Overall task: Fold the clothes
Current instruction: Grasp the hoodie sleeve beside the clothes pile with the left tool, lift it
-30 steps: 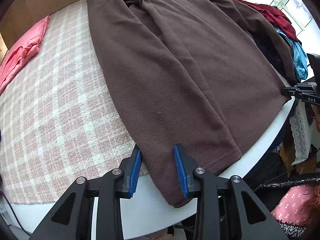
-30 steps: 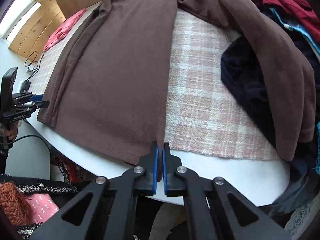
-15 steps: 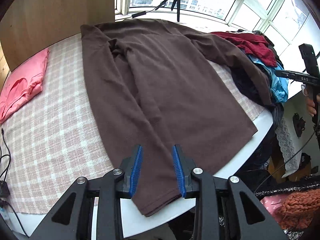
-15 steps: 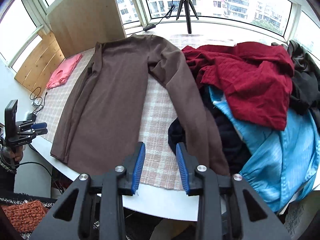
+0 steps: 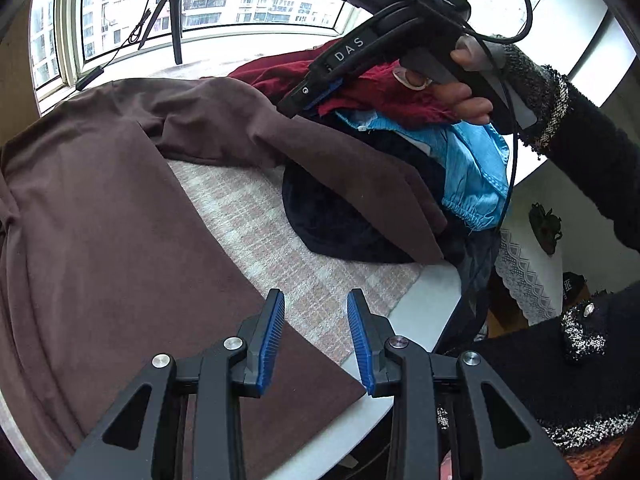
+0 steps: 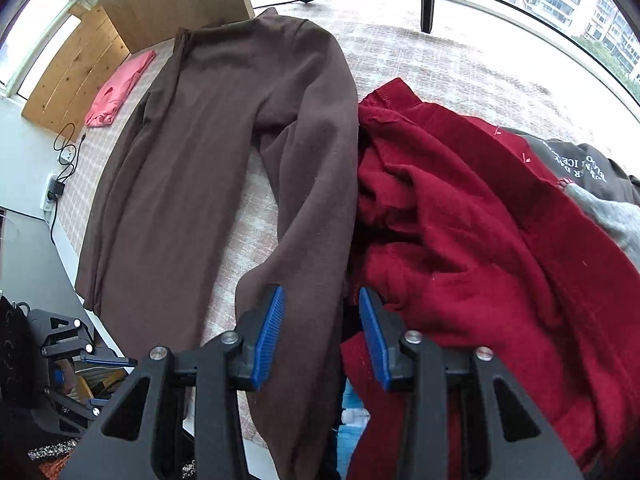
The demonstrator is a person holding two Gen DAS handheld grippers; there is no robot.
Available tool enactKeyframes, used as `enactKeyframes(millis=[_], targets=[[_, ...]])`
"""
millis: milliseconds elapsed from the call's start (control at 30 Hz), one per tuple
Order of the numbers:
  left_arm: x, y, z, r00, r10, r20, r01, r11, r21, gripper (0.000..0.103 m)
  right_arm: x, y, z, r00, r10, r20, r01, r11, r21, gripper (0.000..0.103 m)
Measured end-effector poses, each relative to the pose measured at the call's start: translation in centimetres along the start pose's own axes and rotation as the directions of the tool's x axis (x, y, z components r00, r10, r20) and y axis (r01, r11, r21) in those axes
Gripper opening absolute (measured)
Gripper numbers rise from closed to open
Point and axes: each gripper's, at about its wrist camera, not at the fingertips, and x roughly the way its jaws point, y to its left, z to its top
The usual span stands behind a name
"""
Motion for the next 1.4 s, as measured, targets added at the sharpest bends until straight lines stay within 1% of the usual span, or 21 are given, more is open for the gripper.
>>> enactKeyframes(millis=[33,67,100,133,367,467,567,600,633,767,833,900,933,967,1000,1033,1100,1133,1167,1267,1400], targets=[[0.2,0.1,0.2,1.0,0.002,-0.001,-0.002,1.0,-0.01,0.031,0.2,0.1,0.0,1.0,0.03,-0.003,-0.03,0.999,-0.012,0.035],[0.4,0.2,0.3,1.0,0.006,-0.001,-0.006,1.0,-0.017,0.031,0.3,0.2,-0.1,0.998,0.065,-0.004,-0.065,0.998,-0.021,0.016],[0.6,0.3,0.5,1.0,0.009,0.001,-0.009,1.0,-0.025,0.031,0.4,0.3,-0.1,0.995,0.1,-0.006,-0.1,0.995,-0.029,0.005],[0.6,0.4,0.6,1.0,0.01,0.004,-0.01,0.999,-0.031,0.031,0.1,0.3,-0.2,0.993,0.115,0.002,-0.115,0.993,-0.037,0.003],[1.3,0.0,2.7,1.0,-0.01,0.026,0.011,0.998,-0.062,0.031,-6.0,-2.2,-0.3,0.984,0.122,0.131,-0.119,0.992,-0.027,0.003],[2.2,-2.0,4.5,0.999,-0.038,0.026,0.039,0.999,-0.029,0.031,-7.2,-5.2,0.4,0.98,0.116,0.161,-0.125,0.991,0.045,0.003],[3.8,-4.5,6.1,0.998,-0.064,0.015,0.064,0.997,0.031,0.034,-7.0,-7.2,1.1,0.982,0.098,0.164,-0.113,0.99,0.083,0.003],[4.5,-5.3,6.5,0.999,-0.052,-0.002,0.052,0.997,0.054,0.039,-6.8,-7.6,1.2,0.982,0.101,0.162,-0.117,0.989,0.089,0.003],[5.3,-5.9,6.7,0.999,-0.051,-0.019,0.052,0.997,0.064,0.04,-6.7,-8.0,1.2,0.981,0.111,0.157,-0.127,0.987,0.098,0.003],[7.5,-7.0,6.7,0.99,-0.112,-0.082,0.114,0.993,0.015,0.04,-6.3,-8.3,0.9,0.981,0.127,0.144,-0.143,0.984,0.104,0.003],[8.4,-7.5,6.8,0.991,-0.091,-0.1,0.093,0.995,0.018,0.041,-6.1,-8.2,0.8,0.982,0.13,0.14,-0.144,0.985,0.098,0.003],[9.2,-7.7,6.7,0.991,-0.066,-0.12,0.069,0.997,0.019,0.034,-5.9,-7.9,1.0,0.982,0.134,0.13,-0.146,0.985,0.087,0.003],[9.4,-7.6,6.6,0.99,-0.066,-0.127,0.068,0.998,0.016,0.018,-5.8,-7.7,1.1,0.983,0.134,0.122,-0.144,0.986,0.08,0.004],[9.3,-7.5,6.5,0.989,-0.079,-0.128,0.08,0.997,0.007,0.008,-5.6,-7.5,1.3,0.985,0.132,0.112,-0.141,0.987,0.072,0.004],[8.9,-7.4,6.4,0.988,-0.092,-0.123,0.093,0.996,0.001,0.004,-5.6,-7.2,1.6,0.985,0.132,0.11,-0.139,0.988,0.061,0.005],[8.2,-7.3,6.3,0.988,-0.108,-0.108,0.108,0.994,-0.002,0.004,-5.5,-6.9,2.0,0.985,0.132,0.114,-0.138,0.989,0.048,0.007],[6.1,-7.1,6.1,0.985,-0.154,-0.077,0.153,0.988,-0.011,0.004,-5.4,-6.2,3.0,0.984,0.129,0.125,-0.133,0.991,0.026,0.023],[4.9,-7.0,6.1,0.983,-0.172,-0.057,0.171,0.985,-0.012,0.004,-5.3,-6.0,3.7,0.983,0.124,0.135,-0.127,0.992,0.018,0.039],[3.7,-6.9,5.9,0.983,-0.181,-0.036,0.18,0.983,-0.016,0.004,-4.9,-5.9,4.5,0.983,0.116,0.143,-0.118,0.993,0.007,0.047],[0.7,-6.1,5.2,0.982,-0.189,0.011,0.189,0.981,-0.048,0.004,-3.2,-5.6,7.3,0.986,0.089,0.14,-0.089,0.996,-0.001,0.047],[-2.3,-4.4,4.0,0.983,-0.174,0.052,0.179,0.978,-0.11,0.003,0.1,-5.3,10.9,0.987,0.125,0.105,-0.128,0.991,0.024,0.047]])
